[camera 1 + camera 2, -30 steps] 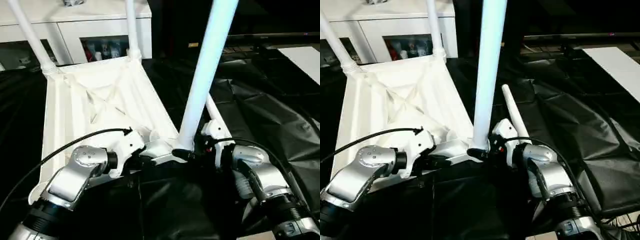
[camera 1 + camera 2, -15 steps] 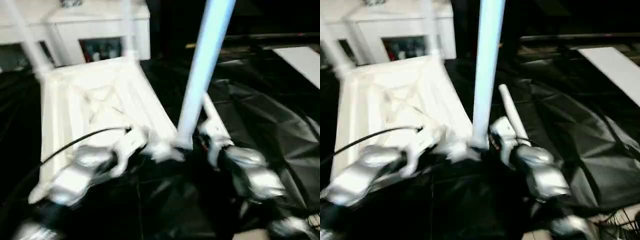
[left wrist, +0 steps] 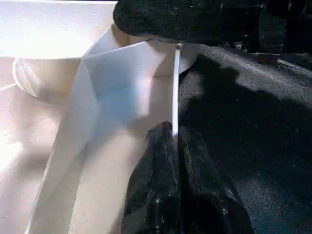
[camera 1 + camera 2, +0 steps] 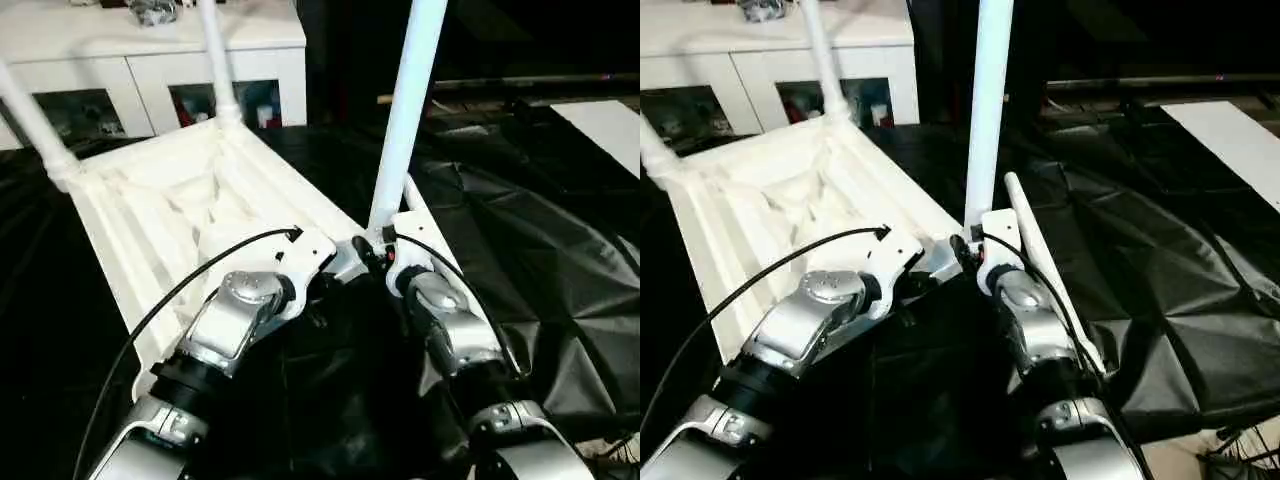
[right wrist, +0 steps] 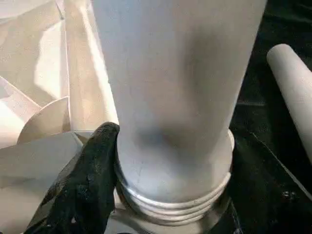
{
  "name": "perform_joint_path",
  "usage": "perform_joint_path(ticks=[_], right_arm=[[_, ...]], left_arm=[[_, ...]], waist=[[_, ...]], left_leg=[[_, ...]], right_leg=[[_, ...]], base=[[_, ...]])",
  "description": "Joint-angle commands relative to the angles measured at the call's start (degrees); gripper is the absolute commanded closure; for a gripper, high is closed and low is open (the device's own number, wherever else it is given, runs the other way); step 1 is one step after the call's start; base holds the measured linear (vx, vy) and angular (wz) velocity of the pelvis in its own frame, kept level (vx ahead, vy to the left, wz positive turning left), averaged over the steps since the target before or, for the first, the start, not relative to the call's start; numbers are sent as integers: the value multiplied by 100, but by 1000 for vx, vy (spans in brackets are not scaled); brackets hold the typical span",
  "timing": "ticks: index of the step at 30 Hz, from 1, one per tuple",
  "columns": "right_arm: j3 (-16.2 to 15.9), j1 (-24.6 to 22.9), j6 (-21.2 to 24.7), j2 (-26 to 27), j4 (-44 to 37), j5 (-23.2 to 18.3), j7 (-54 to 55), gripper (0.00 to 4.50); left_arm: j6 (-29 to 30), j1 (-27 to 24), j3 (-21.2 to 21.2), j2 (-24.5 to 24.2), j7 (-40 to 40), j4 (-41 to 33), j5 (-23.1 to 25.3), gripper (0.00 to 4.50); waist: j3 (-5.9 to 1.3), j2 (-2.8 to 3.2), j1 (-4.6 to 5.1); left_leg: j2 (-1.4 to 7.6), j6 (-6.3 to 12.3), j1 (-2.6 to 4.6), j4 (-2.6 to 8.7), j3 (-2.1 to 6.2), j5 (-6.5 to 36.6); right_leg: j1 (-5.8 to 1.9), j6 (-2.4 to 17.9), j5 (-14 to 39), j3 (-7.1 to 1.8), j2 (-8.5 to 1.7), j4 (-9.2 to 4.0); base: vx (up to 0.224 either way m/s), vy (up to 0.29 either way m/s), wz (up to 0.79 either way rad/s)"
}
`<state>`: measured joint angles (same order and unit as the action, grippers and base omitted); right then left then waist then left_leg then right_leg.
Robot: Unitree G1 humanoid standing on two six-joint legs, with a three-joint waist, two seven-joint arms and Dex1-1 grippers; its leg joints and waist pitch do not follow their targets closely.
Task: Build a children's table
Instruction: Rotate leg to tighten
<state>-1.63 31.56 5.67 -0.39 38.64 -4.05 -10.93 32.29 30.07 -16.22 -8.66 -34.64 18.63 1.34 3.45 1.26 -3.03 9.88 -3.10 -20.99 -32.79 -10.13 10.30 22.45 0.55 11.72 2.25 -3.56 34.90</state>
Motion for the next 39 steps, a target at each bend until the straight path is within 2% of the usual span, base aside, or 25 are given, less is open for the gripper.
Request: perform_joint_path(ticks=[1, 4, 6, 7, 8, 9, 10, 13, 15, 20, 26, 31, 33, 36, 39], right_arm=[[-273, -215, 40, 216, 40, -78, -608, 107], [-285, -329, -114, 24, -241, -195, -1103, 102], [-296, -344, -140, -38, -282, -197, -1155, 67], [-319, -359, -121, -107, -317, -235, -1287, 67], [-394, -412, -59, -238, -431, -265, -1545, 61], [-495, -476, -21, -396, -564, -265, -1812, 60], [-587, -545, 0, -551, -699, -262, -2060, 37], [-774, -786, -7, -1075, -1145, -228, -2817, 37], [-742, -865, -8, -1222, -1318, -275, -3027, 37], [-667, -979, -97, -1484, -1592, -415, -3507, 37], [-787, -1006, -53, -1782, -1707, -589, -4059, 37], [-790, -972, -64, -1769, -1643, -565, -4083, 72], [-782, -949, -65, -1730, -1602, -546, -4093, 104], [-785, -954, -52, -1718, -1602, -527, -4153, 114], [-814, -980, -44, -1741, -1613, -532, -4215, 152]], left_arm=[[-270, -179, -81, -24, 15, 180, 54, 450], [-228, -335, -136, -253, -309, -105, -14, 450], [-305, -375, -170, -324, -409, -170, -23, 450], [-278, -420, -178, -387, -473, -244, -51, 450], [-356, -506, -199, -500, -652, -383, -111, 450], [-329, -591, -194, -605, -812, -537, -191, 450], [-323, -670, -196, -708, -957, -677, -252, 450], [-458, -927, -213, -1084, -1499, -1141, -446, 450], [-577, -1020, -205, -1227, -1710, -1283, -527, 450], [-686, -1267, -121, -1503, -2137, -1630, -777, 450], [-631, -1480, -61, -1776, -2334, -1810, -854, 450], [-659, -1487, -48, -1804, -2333, -1767, -826, 450], [-660, -1478, -27, -1800, -2339, -1757, -825, 450], [-675, -1474, -13, -1804, -2361, -1750, -825, 450], [-680, -1464, -20, -1828, -2381, -1750, -846, 450]], waist=[[-250, -90, -17], [-259, -94, -23], [-274, -78, -19], [-281, -84, -5], [-294, -67, -15], [-289, -80, -6], [-300, -79, -20], [-307, -64, -21], [-314, -60, -28], [-316, -25, -44], [-314, -59, -48], [-310, -57, -51], [-313, -71, -50], [-321, -73, -49], [-324, -68, -48]], left_leg=[[269, 202, 17, 396, 107, 1357], [276, 259, -28, 397, 111, 1240], [283, 274, -30, 396, 118, 1144], [275, 286, -24, 383, 104, 1079], [266, 306, -13, 372, 106, 1057], [273, 327, -26, 376, 103, 1031], [278, 363, -31, 358, 95, 932], [300, 415, -21, 350, 91, 906], [300, 481, -25, 340, 88, 773], [315, 471, 4, 341, 91, 871], [298, 569, -13, 317, 77, 769], [298, 500, 0, 318, 79, 792], [296, 504, -6, 315, 81, 755], [288, 549, -8, 299, 76, 677], [286, 550, -6, 297, 79, 670]], right_leg=[[-176, 877, 1798, -258, -453, -547], [-214, 873, 1717, -255, -463, -533], [-220, 899, 1616, -246, -457, -522], [-217, 961, 1502, -250, -446, -512], [-225, 989, 1482, -245, -448, -508], [-235, 993, 1461, -247, -446, -511], [-239, 1010, 1300, -252, -444, -495], [-236, 1108, 1096, -247, -429, -473], [-237, 1246, 716, -244, -410, -419], [-231, 1370, 597, -240, -407, -396], [-252, 1400, 450, -240, -414, -385], [-243, 1355, 724, -239, -411, -400], [-247, 1354, 675, -238, -410, -390], [-253, 1382, 534, -239, -410, -377], [-255, 1384, 525, -235, -405, -371]], base=[[0, 0, 0], [0, 0, 0], [0, 0, 0], [0, 0, 0], [0, 0, 0], [0, 0, 0], [0, 0, 0], [0, 0, 0], [0, 0, 0], [0, 0, 0], [0, 0, 0], [0, 0, 0], [0, 0, 0], [0, 0, 0], [0, 0, 0]])
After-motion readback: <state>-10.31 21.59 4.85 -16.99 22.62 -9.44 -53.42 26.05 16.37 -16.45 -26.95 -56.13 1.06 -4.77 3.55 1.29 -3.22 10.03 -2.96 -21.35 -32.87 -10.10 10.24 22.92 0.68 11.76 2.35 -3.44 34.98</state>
